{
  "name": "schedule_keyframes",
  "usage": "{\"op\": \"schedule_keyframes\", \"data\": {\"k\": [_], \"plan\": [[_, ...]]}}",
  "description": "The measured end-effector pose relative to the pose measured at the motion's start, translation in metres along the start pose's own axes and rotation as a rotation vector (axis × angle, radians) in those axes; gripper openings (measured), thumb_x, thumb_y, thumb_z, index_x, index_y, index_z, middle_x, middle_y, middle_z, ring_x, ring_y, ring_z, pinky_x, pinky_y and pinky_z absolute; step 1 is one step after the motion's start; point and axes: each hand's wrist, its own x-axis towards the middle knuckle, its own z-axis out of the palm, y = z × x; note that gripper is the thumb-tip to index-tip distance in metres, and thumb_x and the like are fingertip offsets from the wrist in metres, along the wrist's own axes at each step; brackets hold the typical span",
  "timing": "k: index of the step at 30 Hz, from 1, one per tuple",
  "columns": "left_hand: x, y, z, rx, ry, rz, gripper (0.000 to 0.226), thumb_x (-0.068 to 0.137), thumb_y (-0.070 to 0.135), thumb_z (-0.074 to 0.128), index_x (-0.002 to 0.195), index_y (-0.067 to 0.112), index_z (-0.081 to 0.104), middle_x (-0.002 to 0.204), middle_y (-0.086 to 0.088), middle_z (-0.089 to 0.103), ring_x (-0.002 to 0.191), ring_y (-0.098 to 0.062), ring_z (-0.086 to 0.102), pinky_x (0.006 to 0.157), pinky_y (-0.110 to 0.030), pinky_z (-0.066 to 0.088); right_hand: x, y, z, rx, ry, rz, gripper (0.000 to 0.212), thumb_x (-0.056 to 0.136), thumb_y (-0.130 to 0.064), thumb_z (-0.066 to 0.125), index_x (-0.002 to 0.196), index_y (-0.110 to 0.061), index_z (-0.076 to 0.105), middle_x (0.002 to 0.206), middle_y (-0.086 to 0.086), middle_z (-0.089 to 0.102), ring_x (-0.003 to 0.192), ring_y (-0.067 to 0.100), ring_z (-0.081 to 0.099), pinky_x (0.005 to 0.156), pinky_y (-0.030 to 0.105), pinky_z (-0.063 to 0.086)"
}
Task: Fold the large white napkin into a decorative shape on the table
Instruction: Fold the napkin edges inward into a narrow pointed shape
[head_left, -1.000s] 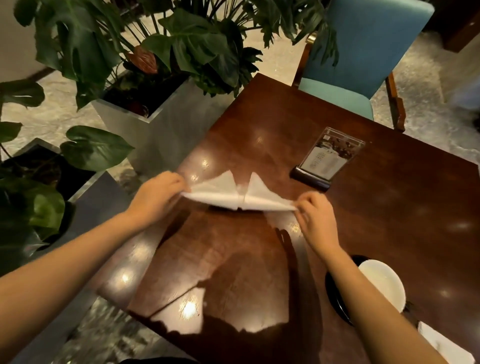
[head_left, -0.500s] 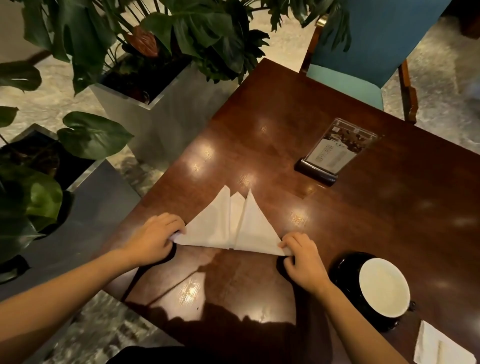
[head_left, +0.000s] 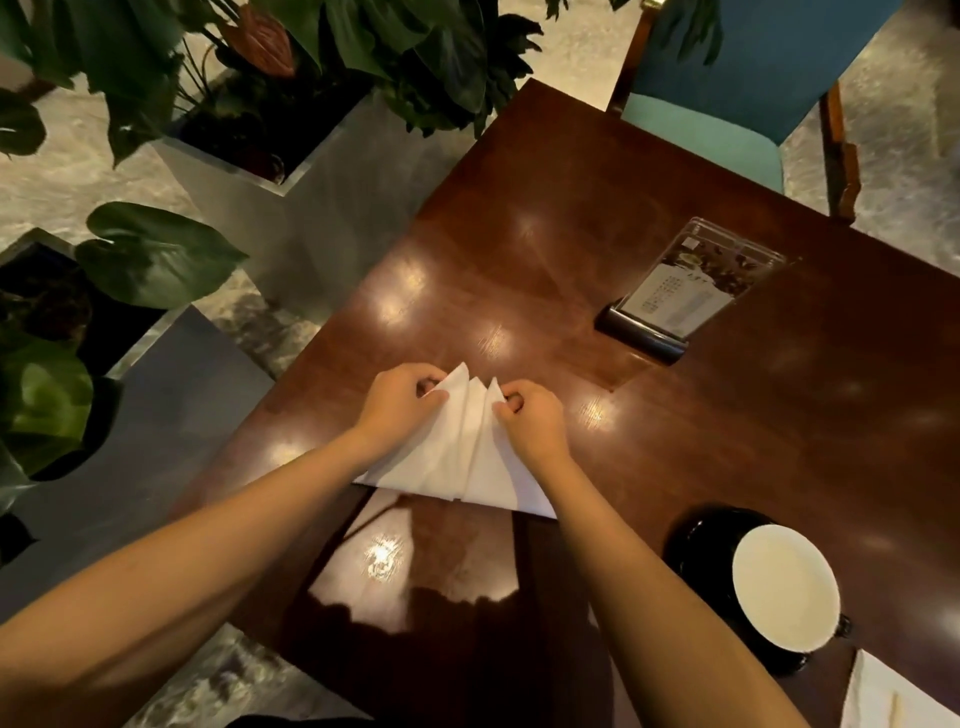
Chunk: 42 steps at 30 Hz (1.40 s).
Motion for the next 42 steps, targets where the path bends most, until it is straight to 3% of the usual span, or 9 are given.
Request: {"op": "schedule_keyframes", "data": {"k": [5, 11, 18, 24, 29, 35, 37, 39, 42], "plan": [[-0.006, 0.002, 0.006, -0.033, 0.016, 0.021, 0.017, 0.083, 0.016, 0.063, 0.099, 0.017, 0.071, 0.091, 0.003, 0.068, 0.08, -0.014, 0.059, 0.07, -0.023, 0.042, -0.006, -0.008, 0.002, 0.21, 0.107, -0.068, 0.01, 0.084, -0.006, 0.057, 0.081, -0.004, 0.066, 0.078, 0.003, 0.058, 0.084, 0.021, 0.053, 0.078, 0.032, 0.042], [0.002, -0.003, 0.021, -0.04, 0.06, 0.005, 0.016, 0.085, 0.012, 0.06, 0.098, 0.014, 0.069, 0.096, -0.004, 0.061, 0.084, -0.019, 0.056, 0.075, -0.031, 0.043, -0.007, -0.015, 0.006, 0.312, 0.094, -0.133, 0.011, 0.087, -0.009, 0.059, 0.085, 0.0, 0.065, 0.074, -0.002, 0.054, 0.085, 0.021, 0.054, 0.082, 0.034, 0.044], [0.007, -0.008, 0.039, 0.159, 0.133, 0.059, 0.012, 0.091, 0.019, 0.049, 0.095, 0.016, 0.06, 0.101, 0.0, 0.057, 0.093, -0.016, 0.05, 0.069, -0.028, 0.036, 0.002, -0.005, 0.027, 0.199, 0.121, -0.127, 0.007, 0.088, -0.01, 0.057, 0.089, -0.012, 0.063, 0.088, -0.002, 0.057, 0.093, 0.018, 0.047, 0.075, 0.022, 0.032], [0.001, -0.004, 0.043, 0.144, 0.216, 0.02, 0.014, 0.094, 0.018, 0.04, 0.097, 0.014, 0.053, 0.099, -0.002, 0.057, 0.093, -0.02, 0.051, 0.069, -0.032, 0.037, -0.006, 0.002, 0.035, 0.219, 0.234, -0.174, 0.009, 0.089, -0.01, 0.054, 0.093, -0.011, 0.062, 0.094, 0.002, 0.063, 0.09, 0.014, 0.045, 0.081, 0.031, 0.041], [-0.002, 0.001, 0.05, 0.228, 0.251, 0.056, 0.014, 0.093, 0.014, 0.045, 0.1, 0.007, 0.055, 0.102, -0.011, 0.057, 0.094, -0.028, 0.051, 0.073, -0.036, 0.036, -0.007, 0.002, 0.04, 0.2, 0.292, -0.176, 0.01, 0.09, -0.011, 0.054, 0.093, -0.01, 0.063, 0.095, 0.003, 0.064, 0.09, 0.017, 0.048, 0.084, 0.038, 0.043], [-0.001, 0.005, 0.057, 0.36, 0.32, 0.091, 0.027, 0.087, 0.017, 0.039, 0.102, 0.004, 0.058, 0.1, -0.017, 0.057, 0.092, -0.035, 0.054, 0.076, -0.043, 0.04, -0.008, 0.003, 0.05, -0.036, 0.344, -0.229, 0.01, 0.091, -0.016, 0.052, 0.088, -0.012, 0.061, 0.09, 0.005, 0.061, 0.085, 0.024, 0.047, 0.077, 0.035, 0.037], [-0.002, 0.005, 0.056, 0.343, 0.362, 0.076, 0.022, 0.087, 0.013, 0.047, 0.105, 0.007, 0.057, 0.101, -0.016, 0.056, 0.092, -0.034, 0.053, 0.078, -0.042, 0.038, -0.008, 0.002, 0.051, -0.085, 0.34, -0.218, 0.012, 0.092, -0.017, 0.05, 0.089, -0.012, 0.06, 0.092, 0.006, 0.06, 0.086, 0.024, 0.046, 0.077, 0.034, 0.036], [-0.005, 0.002, 0.052, 0.327, 0.385, 0.145, 0.016, 0.085, 0.011, 0.055, 0.101, 0.01, 0.06, 0.099, -0.013, 0.058, 0.092, -0.032, 0.053, 0.08, -0.038, 0.032, -0.008, 0.0, 0.049, -0.03, 0.319, -0.191, 0.011, 0.092, -0.017, 0.051, 0.09, -0.012, 0.06, 0.093, 0.004, 0.061, 0.088, 0.022, 0.046, 0.081, 0.035, 0.039], [-0.014, -0.009, 0.043, 0.36, 0.295, 0.405, 0.011, 0.088, 0.019, 0.054, 0.092, 0.018, 0.064, 0.09, 0.0, 0.063, 0.09, -0.024, 0.055, 0.08, -0.029, 0.025, -0.006, -0.003, 0.038, 0.185, 0.278, -0.098, 0.008, 0.089, -0.015, 0.057, 0.094, -0.012, 0.062, 0.088, 0.0, 0.063, 0.09, 0.02, 0.05, 0.081, 0.037, 0.044]]}}
